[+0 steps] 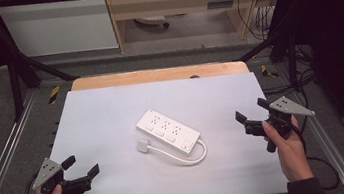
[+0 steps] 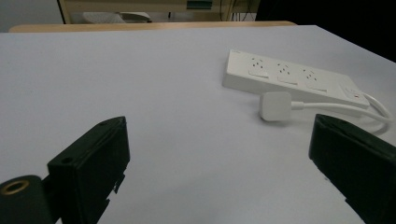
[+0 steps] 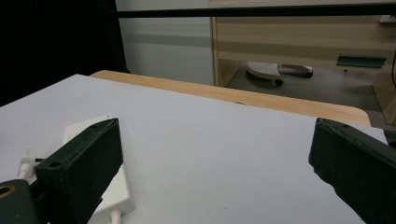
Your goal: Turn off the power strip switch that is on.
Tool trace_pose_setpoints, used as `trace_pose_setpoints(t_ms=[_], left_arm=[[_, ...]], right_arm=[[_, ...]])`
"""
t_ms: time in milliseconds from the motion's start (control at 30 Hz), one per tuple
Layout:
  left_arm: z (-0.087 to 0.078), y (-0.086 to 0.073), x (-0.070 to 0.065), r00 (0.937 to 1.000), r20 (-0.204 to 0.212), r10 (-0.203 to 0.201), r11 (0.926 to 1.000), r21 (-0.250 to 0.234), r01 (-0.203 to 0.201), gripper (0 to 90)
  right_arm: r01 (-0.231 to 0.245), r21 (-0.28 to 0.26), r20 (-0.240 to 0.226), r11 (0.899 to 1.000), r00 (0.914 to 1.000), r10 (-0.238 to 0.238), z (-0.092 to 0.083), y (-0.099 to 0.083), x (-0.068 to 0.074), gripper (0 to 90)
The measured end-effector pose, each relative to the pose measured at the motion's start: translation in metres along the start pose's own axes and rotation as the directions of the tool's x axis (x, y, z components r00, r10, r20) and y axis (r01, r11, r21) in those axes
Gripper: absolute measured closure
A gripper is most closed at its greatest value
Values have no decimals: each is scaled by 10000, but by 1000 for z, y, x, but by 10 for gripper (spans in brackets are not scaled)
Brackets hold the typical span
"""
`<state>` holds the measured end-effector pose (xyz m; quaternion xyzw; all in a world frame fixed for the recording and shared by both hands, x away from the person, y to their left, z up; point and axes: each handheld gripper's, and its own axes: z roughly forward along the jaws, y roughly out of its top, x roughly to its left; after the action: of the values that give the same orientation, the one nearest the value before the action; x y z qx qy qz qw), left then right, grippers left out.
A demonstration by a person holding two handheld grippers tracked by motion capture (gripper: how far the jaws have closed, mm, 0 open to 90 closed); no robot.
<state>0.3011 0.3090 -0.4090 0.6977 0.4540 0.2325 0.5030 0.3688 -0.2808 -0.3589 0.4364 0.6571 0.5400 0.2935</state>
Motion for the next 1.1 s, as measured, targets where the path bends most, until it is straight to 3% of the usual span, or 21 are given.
trace_pose_setpoints(t_ms=[133, 333, 400, 467, 833, 1100], left_arm=[[0, 0, 0, 10000, -26, -55, 10000, -22, 55, 50], [1, 0, 0, 10000, -39, -57, 10000, -36, 57, 51], [1, 0, 0, 10000, -42, -52, 10000, -31, 52, 51], [1, 0, 1, 10000, -41, -29, 10000, -13, 29, 51], [1, 0, 1, 10000, -34, 28, 10000, 51, -28, 51], [2, -1, 0, 10000, -34, 26, 9999, 128, -26, 52]], right_arm=[[-76, 19, 127, 10000, 9999, 75, -4, -6, -4, 35], [-353, 756, 234, 9965, 9992, 336, -6, -20, -10, 40], [-466, 1369, 191, 9895, 9988, 444, -5, -28, -13, 40], [-493, 1576, 180, 9863, 9987, 470, -4, -32, -14, 41], [-577, 2474, 80, 9672, 9983, 576, 6, -54, -13, 45], [-623, 2795, -32, 9581, 9978, 658, 14, -69, -11, 48]])
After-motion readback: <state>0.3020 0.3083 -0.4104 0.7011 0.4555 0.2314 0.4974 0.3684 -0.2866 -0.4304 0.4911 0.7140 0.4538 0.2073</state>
